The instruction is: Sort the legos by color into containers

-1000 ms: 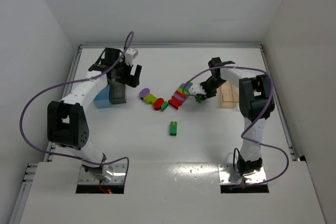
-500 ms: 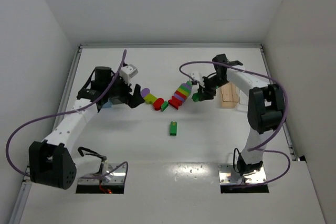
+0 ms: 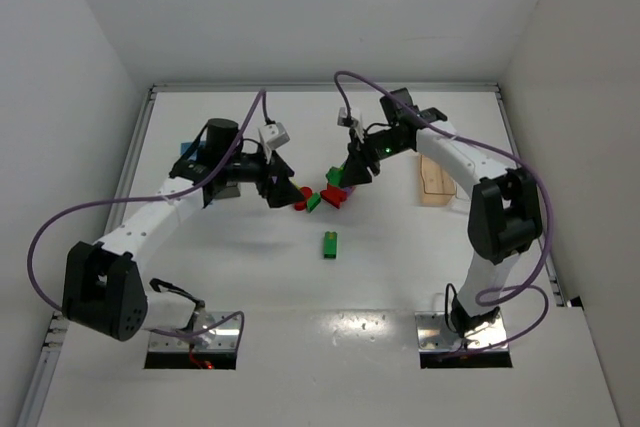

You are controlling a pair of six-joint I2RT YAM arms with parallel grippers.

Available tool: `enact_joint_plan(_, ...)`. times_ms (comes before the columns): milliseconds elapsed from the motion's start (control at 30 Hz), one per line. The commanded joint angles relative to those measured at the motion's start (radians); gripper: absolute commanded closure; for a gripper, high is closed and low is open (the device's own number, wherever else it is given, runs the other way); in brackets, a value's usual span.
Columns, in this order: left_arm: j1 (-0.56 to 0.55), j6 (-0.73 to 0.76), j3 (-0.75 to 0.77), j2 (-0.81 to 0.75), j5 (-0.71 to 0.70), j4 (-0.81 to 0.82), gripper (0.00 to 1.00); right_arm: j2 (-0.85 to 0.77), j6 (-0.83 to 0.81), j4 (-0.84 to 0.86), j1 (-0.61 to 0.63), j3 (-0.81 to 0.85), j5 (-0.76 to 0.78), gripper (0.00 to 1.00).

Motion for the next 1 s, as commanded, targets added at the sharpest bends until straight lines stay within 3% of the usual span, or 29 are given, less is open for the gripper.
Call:
enact_joint_plan(0, -0.035, 0.001, 0.075, 0.023, 0.054, 0.059, 0.06, -0.056, 0.108, 0.062, 0.028, 0.041, -0.096, 0.99)
enact_joint_plan(767, -0.14, 0.029, 0.2, 0.172, 0.036, 0.059, 0.06, -0.056, 0.131, 0.114, 0.108, 0.041, -0.087, 0.99)
enact_joint_plan(967, -0.149, 0.029, 0.21, 0.192, 0.036, 0.069, 0.28, -0.056, 0.113, 0.114, 0.117, 0.041, -0.087, 0.99)
